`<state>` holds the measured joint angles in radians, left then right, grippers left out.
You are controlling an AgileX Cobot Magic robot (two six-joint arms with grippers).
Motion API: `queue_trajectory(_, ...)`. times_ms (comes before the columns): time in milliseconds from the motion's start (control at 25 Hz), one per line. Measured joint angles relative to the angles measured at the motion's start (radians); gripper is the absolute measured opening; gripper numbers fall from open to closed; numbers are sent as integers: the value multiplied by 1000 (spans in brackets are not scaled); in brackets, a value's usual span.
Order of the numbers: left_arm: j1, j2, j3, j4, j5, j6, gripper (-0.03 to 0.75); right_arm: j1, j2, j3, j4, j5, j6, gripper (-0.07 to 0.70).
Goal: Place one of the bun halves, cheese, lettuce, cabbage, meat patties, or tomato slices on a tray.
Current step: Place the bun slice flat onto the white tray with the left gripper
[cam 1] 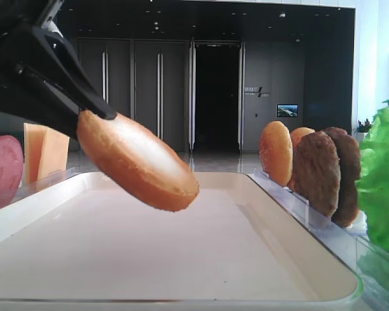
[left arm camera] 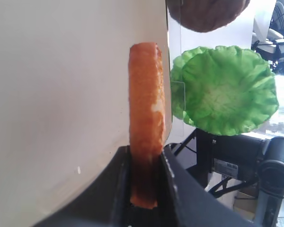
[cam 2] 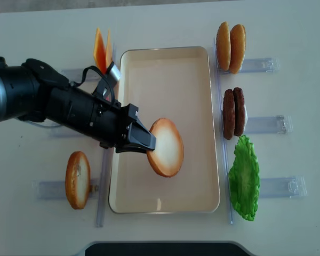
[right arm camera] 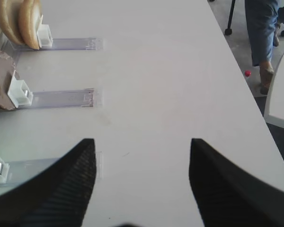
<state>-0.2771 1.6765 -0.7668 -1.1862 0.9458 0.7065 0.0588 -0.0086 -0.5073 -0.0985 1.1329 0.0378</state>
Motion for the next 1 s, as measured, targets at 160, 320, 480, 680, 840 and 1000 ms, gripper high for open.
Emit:
queue_trajectory(160, 0, 24, 0, 5, 30, 2, 118, 0, 0, 0, 0, 0, 0, 416)
queue_trajectory(320, 0, 25, 0, 28, 33, -13, 118, 0, 0, 0, 0, 0, 0, 416)
queue_trajectory(480, 0, 25, 0, 31, 33, -23, 118, 0, 0, 0, 0, 0, 0, 416)
queue_trajectory(680, 0, 25, -1, 32, 32, -41, 118, 0, 0, 0, 0, 0, 0, 416)
queue_trajectory(840, 0, 25, -1, 58, 14, -67, 118, 0, 0, 0, 0, 0, 0, 416)
queue_trajectory(1000, 0, 25, -1, 67, 2, -82, 118, 0, 0, 0, 0, 0, 0, 416)
